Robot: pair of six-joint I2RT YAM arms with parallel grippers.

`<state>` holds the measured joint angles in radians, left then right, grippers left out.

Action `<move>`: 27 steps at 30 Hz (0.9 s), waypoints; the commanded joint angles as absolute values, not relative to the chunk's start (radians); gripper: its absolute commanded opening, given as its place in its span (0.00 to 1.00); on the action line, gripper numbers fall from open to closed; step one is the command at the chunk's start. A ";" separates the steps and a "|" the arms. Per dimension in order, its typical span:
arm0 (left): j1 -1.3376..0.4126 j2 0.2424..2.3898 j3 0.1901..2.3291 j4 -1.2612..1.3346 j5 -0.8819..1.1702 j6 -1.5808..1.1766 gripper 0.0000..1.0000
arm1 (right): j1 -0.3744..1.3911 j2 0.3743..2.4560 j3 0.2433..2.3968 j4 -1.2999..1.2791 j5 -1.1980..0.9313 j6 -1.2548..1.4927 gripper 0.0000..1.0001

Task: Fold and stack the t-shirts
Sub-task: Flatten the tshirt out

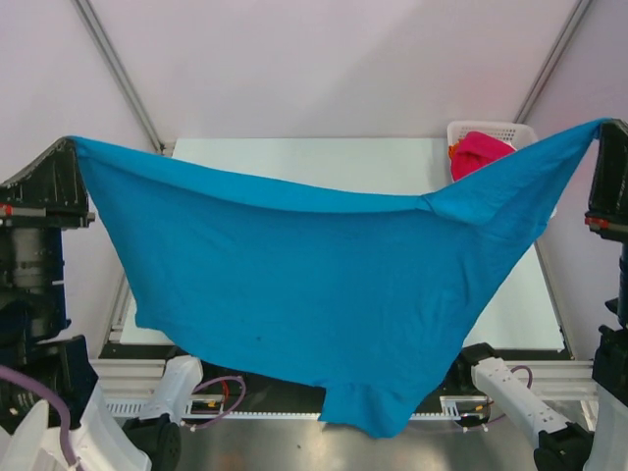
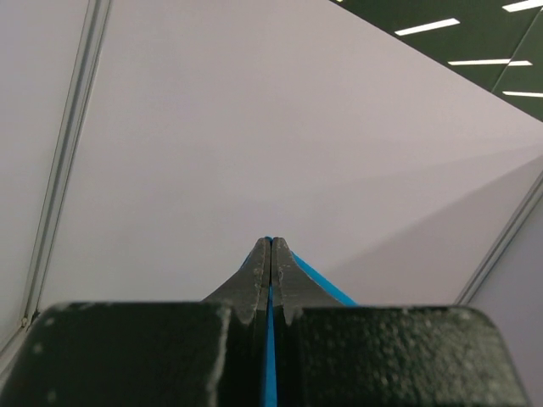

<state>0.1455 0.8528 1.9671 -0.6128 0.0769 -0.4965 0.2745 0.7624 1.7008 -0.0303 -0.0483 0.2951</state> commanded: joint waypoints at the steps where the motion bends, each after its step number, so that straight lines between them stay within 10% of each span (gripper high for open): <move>1: 0.147 0.773 1.971 -0.604 0.041 -0.506 0.00 | 0.272 0.700 1.718 0.032 -0.080 0.317 0.00; 14: 0.149 0.741 1.924 -0.644 -0.034 -0.514 0.00 | 0.272 0.706 1.703 0.040 -0.061 0.330 0.00; 27: 0.149 0.903 1.323 -0.350 -0.064 -0.543 0.00 | 0.258 1.123 1.503 0.216 0.032 0.302 0.00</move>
